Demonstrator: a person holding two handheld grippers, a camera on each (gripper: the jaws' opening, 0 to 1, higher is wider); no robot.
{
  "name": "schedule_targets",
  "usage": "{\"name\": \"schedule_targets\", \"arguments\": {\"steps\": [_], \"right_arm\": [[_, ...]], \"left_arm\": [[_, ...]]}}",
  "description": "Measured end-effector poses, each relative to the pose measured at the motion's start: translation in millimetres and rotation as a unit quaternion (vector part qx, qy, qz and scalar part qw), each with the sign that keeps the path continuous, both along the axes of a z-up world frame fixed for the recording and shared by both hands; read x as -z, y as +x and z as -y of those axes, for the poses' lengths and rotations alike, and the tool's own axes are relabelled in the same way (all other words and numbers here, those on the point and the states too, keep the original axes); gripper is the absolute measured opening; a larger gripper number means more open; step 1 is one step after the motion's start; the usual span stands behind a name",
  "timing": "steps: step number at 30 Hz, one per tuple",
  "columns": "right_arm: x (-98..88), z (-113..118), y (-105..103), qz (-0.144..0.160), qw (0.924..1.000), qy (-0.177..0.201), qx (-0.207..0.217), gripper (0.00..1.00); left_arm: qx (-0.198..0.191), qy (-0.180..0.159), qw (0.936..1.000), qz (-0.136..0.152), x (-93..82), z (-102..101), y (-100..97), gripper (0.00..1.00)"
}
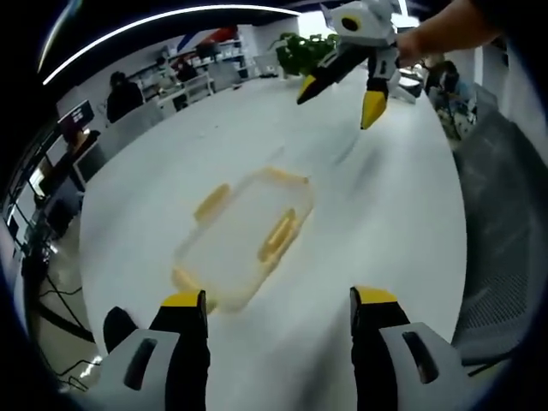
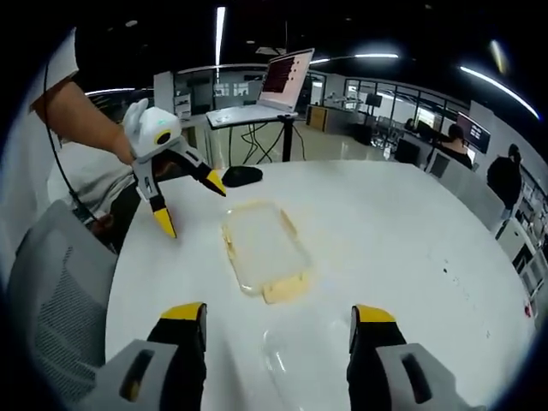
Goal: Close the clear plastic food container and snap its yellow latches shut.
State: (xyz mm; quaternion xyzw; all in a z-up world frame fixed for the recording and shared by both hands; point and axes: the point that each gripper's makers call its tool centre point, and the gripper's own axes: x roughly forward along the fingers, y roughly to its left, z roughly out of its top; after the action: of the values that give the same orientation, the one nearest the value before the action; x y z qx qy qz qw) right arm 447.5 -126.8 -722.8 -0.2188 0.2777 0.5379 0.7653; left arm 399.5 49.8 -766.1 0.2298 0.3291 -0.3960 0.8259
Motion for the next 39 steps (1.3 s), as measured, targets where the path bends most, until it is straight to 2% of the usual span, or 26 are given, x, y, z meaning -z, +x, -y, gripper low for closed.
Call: {"name": "schedule_targets", "arguments": {"steps": [11,13,15,18,23,36,39], "right_arm": [[7.5,-9.6,9.4,-0.003,0.9995,-0.014,-0.027,0.63],[7.5,-12.3,12.3,-0.014,0.9996,-0.006,-0.022,0.64],[6.9,-15.1,14.0,0.009,0.999,-0.017,-0.041,0.66],[6.5,-18.5,15.9,-0.002,0.9992,-0.012,-0.038,0.65],[8.1,-22.3,22.3,0.01,0.9986,-0.019,-0.049,0.67],[18.1,-32.7,27.3,0.002,0.9961,-0.036,-0.08,0.66],[20.4,-34.3,27.7,0.002,0.9951,-0.042,-0.09,0.66]], "left_arm": [[0.0,0.002,1.0,0.001,-0.6,-7.4,15.1,0.66],[-0.003,0.003,1.0,0.001,-0.6,-9.7,19.4,0.66],[-0.003,0.003,1.0,0.002,-1.1,-10.8,21.9,0.66],[-0.003,0.007,1.0,0.003,-0.7,-15.0,26.3,0.67],[-0.001,0.015,0.9999,-0.001,0.8,-23.4,30.1,0.68],[0.016,0.032,0.9993,-0.007,6.3,-33.0,41.5,0.67],[0.03,0.046,0.9985,0.005,4.1,-33.6,47.8,0.64]]}}
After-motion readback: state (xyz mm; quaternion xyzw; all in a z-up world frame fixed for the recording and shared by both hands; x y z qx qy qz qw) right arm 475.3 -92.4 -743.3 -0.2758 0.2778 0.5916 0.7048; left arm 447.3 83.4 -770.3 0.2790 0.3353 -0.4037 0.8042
